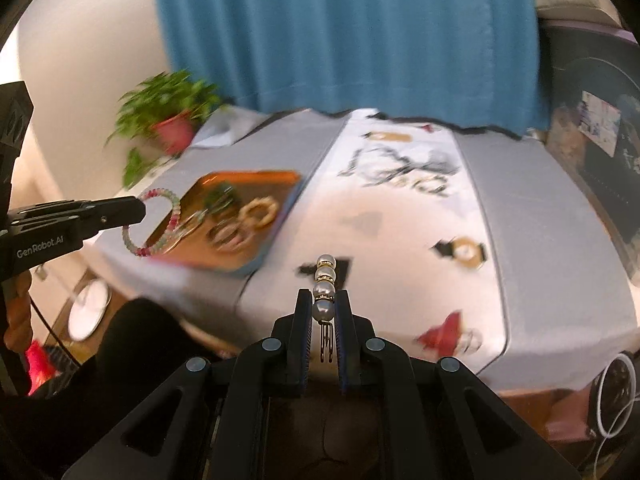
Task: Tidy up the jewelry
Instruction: 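Lift the brooch with the right tool while the left tool lifts the bead bracelet toward the tray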
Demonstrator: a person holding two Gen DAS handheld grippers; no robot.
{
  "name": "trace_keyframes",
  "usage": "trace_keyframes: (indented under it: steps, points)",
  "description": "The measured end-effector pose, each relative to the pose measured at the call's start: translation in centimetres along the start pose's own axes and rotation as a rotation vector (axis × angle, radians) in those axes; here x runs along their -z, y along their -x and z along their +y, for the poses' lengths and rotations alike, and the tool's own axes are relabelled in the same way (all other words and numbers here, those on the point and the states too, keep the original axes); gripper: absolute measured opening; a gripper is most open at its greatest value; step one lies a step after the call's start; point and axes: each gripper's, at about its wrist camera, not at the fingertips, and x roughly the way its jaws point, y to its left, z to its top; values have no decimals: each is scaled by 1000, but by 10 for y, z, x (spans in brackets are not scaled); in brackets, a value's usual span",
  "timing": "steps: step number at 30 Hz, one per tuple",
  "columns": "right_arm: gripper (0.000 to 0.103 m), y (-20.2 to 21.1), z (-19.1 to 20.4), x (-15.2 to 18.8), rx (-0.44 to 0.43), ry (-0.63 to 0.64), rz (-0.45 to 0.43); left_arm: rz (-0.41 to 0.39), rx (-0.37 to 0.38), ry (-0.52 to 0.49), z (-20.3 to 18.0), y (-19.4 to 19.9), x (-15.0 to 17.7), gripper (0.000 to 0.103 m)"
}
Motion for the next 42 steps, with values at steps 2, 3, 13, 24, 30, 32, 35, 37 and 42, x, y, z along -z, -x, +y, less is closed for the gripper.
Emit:
trace_keyframes:
  steps: [2, 3, 13, 24, 30, 32, 35, 37, 42]
  points:
    - [11, 10, 14, 11, -10, 18, 6, -6, -8, 8, 3, 13, 16, 4]
    - [11, 14, 19, 15, -13, 25, 8, -10, -8, 13, 4, 18, 22, 4]
    - [11, 47, 71, 58, -30, 110, 25, -57, 11, 30, 6, 53, 67, 4]
    - [11, 52, 92, 74, -41, 158, 53, -56, 31, 26, 1, 58, 78, 4]
    - [11, 49, 94, 74, -41, 157, 65, -46, 31, 26, 0, 55, 80, 4]
    - [11, 47, 94, 74, -43, 156, 72, -42, 31, 26, 0, 53, 80, 4]
    - [11, 43, 95, 75, -44, 156, 82, -33, 36, 31, 2, 49, 81, 4]
    - [11, 40, 95, 75, -45, 157, 90, -24, 38, 37, 6, 46, 81, 4]
    - [11, 29, 96, 74, -44, 159, 116, -13, 35, 56, 15, 40, 80, 4]
